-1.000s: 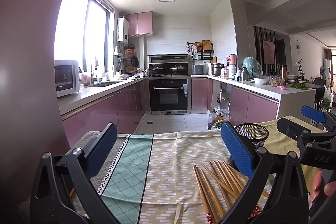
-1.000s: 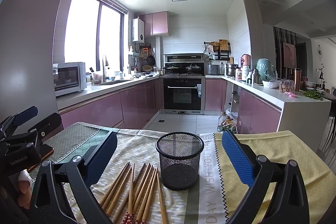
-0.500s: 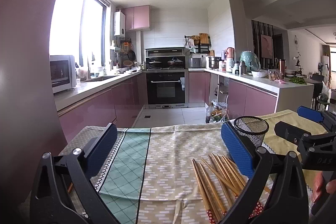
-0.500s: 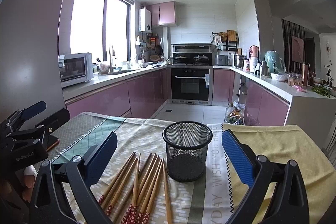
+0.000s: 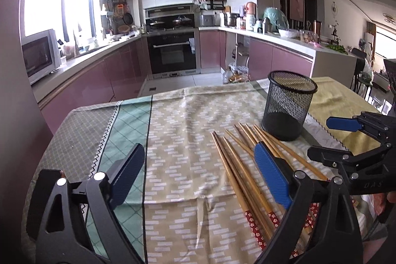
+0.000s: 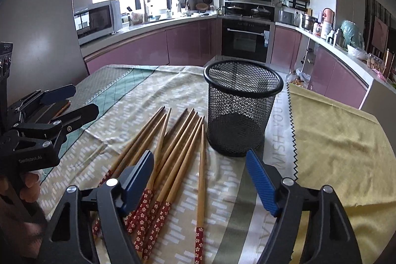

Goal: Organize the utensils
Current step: 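Grasp one wooden chopstick with the left gripper while the right gripper grasps another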

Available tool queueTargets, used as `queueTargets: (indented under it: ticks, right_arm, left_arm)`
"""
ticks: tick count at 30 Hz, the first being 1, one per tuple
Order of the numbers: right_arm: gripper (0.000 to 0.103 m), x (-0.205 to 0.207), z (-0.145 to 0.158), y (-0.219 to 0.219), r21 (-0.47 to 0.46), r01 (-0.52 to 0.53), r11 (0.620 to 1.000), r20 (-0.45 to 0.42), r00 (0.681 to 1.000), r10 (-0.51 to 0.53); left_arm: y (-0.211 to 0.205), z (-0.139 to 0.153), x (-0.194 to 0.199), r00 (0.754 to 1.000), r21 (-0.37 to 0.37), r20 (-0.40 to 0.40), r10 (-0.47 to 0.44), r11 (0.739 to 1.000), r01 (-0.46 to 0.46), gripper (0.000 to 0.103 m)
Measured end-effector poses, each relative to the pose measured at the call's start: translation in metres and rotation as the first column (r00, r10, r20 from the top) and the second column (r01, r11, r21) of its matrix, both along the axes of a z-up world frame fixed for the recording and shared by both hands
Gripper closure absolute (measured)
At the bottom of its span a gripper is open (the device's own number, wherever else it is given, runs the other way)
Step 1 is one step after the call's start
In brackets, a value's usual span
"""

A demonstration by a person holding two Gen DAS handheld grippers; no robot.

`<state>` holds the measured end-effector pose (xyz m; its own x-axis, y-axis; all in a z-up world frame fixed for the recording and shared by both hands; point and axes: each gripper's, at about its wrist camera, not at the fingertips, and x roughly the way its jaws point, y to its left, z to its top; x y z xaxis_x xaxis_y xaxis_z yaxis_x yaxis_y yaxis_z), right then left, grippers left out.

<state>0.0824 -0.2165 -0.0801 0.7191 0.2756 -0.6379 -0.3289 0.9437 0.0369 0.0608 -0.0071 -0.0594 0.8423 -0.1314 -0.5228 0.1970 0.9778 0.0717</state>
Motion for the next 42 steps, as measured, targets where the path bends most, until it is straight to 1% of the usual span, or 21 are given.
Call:
queueTargets:
  ticks: [2, 4, 5, 7, 9, 11, 14, 18, 22, 25, 27, 31, 32, 35, 37, 38, 39, 42]
  right_arm:
    - [0.038, 0.005, -0.007, -0.001, -0.013, 0.001, 1.0, -0.034, 0.999, -0.001]
    - [0.044, 0.01, -0.013, -0.003, -0.023, 0.002, 1.0, -0.072, 0.997, -0.004]
    - [0.046, 0.014, -0.017, -0.003, -0.023, -0.001, 1.0, -0.092, 0.996, -0.001]
    - [0.052, 0.019, -0.022, -0.004, -0.03, 0.0, 1.0, -0.117, 0.993, -0.003]
    - [0.059, 0.023, -0.026, -0.003, -0.033, -0.002, 0.999, -0.146, 0.989, -0.002]
    - [0.062, 0.025, -0.029, -0.003, -0.035, -0.004, 0.999, -0.164, 0.986, -0.002]
    - [0.068, 0.029, -0.033, -0.001, -0.049, -0.01, 0.999, -0.181, 0.984, 0.001]
    - [0.069, 0.032, -0.036, 0.001, -0.059, -0.016, 0.998, -0.194, 0.981, 0.004]
    - [0.069, 0.035, -0.036, 0.002, -0.061, -0.019, 0.998, -0.197, 0.98, 0.007]
    - [0.069, 0.038, -0.037, 0.003, -0.063, -0.022, 0.998, -0.198, 0.98, 0.01]
    - [0.071, 0.04, -0.037, 0.004, -0.065, -0.026, 0.998, -0.199, 0.98, 0.012]
    - [0.076, 0.041, -0.037, 0.006, -0.064, -0.037, 0.997, -0.202, 0.979, 0.023]
    - [0.077, 0.042, -0.037, 0.006, -0.062, -0.039, 0.997, -0.204, 0.979, 0.025]
    - [0.088, 0.045, -0.036, 0.008, -0.049, -0.052, 0.997, -0.212, 0.977, 0.04]
    - [0.092, 0.047, -0.036, 0.009, -0.04, -0.059, 0.997, -0.217, 0.975, 0.049]
    - [0.095, 0.048, -0.036, 0.009, -0.031, -0.062, 0.998, -0.221, 0.974, 0.054]
    - [0.096, 0.049, -0.036, 0.009, -0.024, -0.063, 0.998, -0.224, 0.973, 0.056]
    - [0.097, 0.05, -0.035, 0.01, -0.012, -0.061, 0.998, -0.229, 0.972, 0.057]
  left_arm:
    - [-0.003, -0.009, 0.006, 0.999, 0.009, -0.037, -0.009, 1.0, 0.009, 0.022]
    - [-0.002, -0.017, 0.012, 0.997, -0.001, -0.074, -0.024, 1.0, 0.024, 0.025]
    - [-0.002, -0.019, 0.014, 0.995, -0.009, -0.092, -0.031, 0.999, 0.031, 0.028]
    - [-0.002, -0.026, 0.02, 0.99, -0.016, -0.131, -0.045, 0.999, 0.043, 0.03]
    - [-0.005, -0.032, 0.027, 0.986, -0.005, -0.16, -0.045, 0.999, 0.045, 0.034]
    - [-0.006, -0.038, 0.032, 0.979, 0.001, -0.195, -0.058, 0.998, 0.06, 0.036]
    - [-0.011, -0.046, 0.037, 0.968, 0.016, -0.244, -0.066, 0.997, 0.072, 0.04]
    - [-0.017, -0.055, 0.044, 0.956, 0.046, -0.286, -0.067, 0.995, 0.084, 0.046]
    - [-0.019, -0.058, 0.048, 0.95, 0.034, -0.302, -0.082, 0.995, 0.097, 0.046]
    - [-0.023, -0.061, 0.054, 0.946, 0.039, -0.313, -0.084, 0.994, 0.101, 0.047]
    - [-0.024, -0.061, 0.055, 0.944, 0.05, -0.319, -0.085, 0.993, 0.106, 0.047]
    - [-0.028, -0.065, 0.065, 0.937, 0.044, -0.338, -0.089, 0.993, 0.11, 0.052]
    - [-0.027, -0.065, 0.066, 0.937, 0.042, -0.339, -0.09, 0.993, 0.11, 0.056]
    - [-0.028, -0.065, 0.073, 0.934, 0.029, -0.345, -0.092, 0.994, 0.109, 0.069]
    - [-0.028, -0.065, 0.078, 0.931, 0.014, -0.353, -0.095, 0.994, 0.106, 0.075]
    - [-0.029, -0.064, 0.081, 0.929, 0.007, -0.356, -0.096, 0.994, 0.105, 0.081]
    - [-0.029, -0.064, 0.083, 0.928, 0.0, -0.36, -0.096, 0.995, 0.103, 0.087]
    - [-0.029, -0.063, 0.089, 0.923, -0.027, -0.374, -0.089, 0.996, 0.085, 0.091]
